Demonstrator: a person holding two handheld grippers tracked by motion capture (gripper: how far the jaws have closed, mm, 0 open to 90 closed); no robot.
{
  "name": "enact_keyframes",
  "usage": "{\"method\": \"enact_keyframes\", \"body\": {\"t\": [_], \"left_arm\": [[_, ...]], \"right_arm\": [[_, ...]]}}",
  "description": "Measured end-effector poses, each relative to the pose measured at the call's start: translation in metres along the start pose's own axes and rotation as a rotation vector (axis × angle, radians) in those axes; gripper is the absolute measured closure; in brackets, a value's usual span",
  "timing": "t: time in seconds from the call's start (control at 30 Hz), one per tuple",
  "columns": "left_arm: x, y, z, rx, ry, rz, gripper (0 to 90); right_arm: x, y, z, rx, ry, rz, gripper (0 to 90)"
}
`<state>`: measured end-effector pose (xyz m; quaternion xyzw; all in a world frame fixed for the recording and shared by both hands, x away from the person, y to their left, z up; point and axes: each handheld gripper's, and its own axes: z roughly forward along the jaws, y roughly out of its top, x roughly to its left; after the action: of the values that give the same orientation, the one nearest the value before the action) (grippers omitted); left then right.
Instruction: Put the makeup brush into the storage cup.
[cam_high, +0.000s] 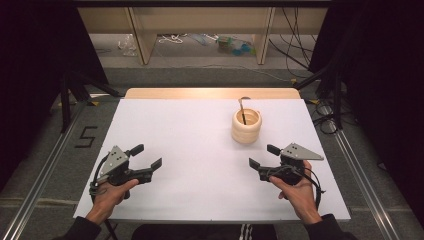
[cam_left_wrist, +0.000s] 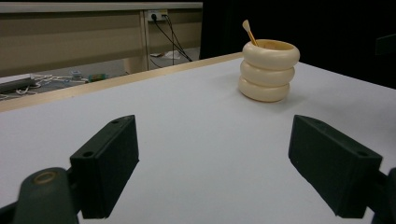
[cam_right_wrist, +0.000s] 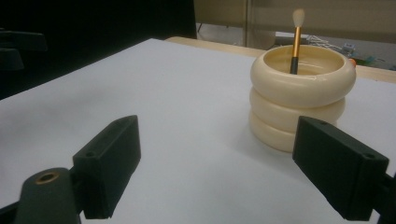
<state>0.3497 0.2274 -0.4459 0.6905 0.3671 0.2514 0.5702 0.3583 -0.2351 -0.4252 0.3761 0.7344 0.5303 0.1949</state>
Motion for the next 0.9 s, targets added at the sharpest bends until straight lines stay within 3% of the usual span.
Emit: {"method": "enact_keyframes", "body": {"t": [0.1, 0.13, 0.23, 0.47, 0.57, 0.9], "left_arm": [[0.000, 0.000, 0.000, 0.000, 0.000, -0.002, 15.9], [0.000, 0.000, 0.000, 0.000, 0.000, -0.002, 15.9], [0.000, 0.000, 0.000, 0.001, 0.000, -0.002, 15.9], [0.000, 0.000, 0.000, -0.003, -0.001, 0.002, 15.9], [0.000, 0.000, 0.000, 0.001, -0.001, 0.011, 15.9], [0.000, 0.000, 0.000, 0.000, -0.003, 0.011, 15.9]], "right_arm": [[0.001, -0.001, -0.001, -0.001, 0.001, -0.001, 16.1], [0.001, -0.002, 0.000, -0.028, -0.004, -0.016, 16.2], [0.002, -0.002, -0.003, 0.001, 0.004, -0.004, 16.1], [0.002, -0.005, -0.006, 0.003, 0.000, 0.003, 16.1], [0.003, -0.007, -0.005, -0.024, 0.006, 0.000, 16.1], [0.004, -0.009, -0.011, -0.002, 0.007, -0.004, 16.1]]}}
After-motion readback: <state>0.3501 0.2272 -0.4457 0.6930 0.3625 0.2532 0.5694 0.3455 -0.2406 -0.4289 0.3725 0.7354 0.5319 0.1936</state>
